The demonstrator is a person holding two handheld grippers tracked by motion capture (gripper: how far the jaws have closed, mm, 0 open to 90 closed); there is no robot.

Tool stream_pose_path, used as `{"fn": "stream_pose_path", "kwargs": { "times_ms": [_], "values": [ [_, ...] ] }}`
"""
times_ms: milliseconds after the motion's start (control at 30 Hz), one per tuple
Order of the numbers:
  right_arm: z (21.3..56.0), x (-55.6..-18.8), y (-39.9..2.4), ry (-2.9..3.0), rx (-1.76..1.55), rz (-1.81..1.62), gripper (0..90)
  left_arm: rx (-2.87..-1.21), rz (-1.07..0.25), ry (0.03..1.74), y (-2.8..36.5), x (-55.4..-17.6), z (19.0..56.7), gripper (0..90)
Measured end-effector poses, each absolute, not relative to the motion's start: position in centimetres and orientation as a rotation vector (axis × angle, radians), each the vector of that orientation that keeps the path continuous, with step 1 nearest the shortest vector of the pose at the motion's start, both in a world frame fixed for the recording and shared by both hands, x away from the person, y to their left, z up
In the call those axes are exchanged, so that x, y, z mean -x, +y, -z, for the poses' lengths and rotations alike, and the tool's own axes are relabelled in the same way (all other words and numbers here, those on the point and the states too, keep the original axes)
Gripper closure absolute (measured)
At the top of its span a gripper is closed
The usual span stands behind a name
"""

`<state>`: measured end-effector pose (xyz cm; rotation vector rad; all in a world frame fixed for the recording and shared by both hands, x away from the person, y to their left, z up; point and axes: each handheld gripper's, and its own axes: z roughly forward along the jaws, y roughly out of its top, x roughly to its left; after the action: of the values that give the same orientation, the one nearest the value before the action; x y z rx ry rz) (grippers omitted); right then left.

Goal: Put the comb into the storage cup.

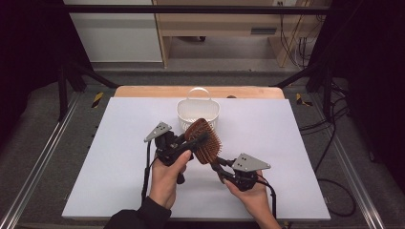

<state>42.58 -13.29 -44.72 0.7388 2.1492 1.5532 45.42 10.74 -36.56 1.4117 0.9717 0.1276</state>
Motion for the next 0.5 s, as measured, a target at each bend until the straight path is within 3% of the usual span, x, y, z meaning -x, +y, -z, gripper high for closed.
{"fn": "stream_pose_path", "kwargs": {
  "times_ms": [500],
  "values": [
    [44.73,-42.65,-13.33,2.15,-0.743,-1.571,71.6,-1.405,-0.122,0.969,10.73,-45.42,36.53,51.0]
  ]
}}
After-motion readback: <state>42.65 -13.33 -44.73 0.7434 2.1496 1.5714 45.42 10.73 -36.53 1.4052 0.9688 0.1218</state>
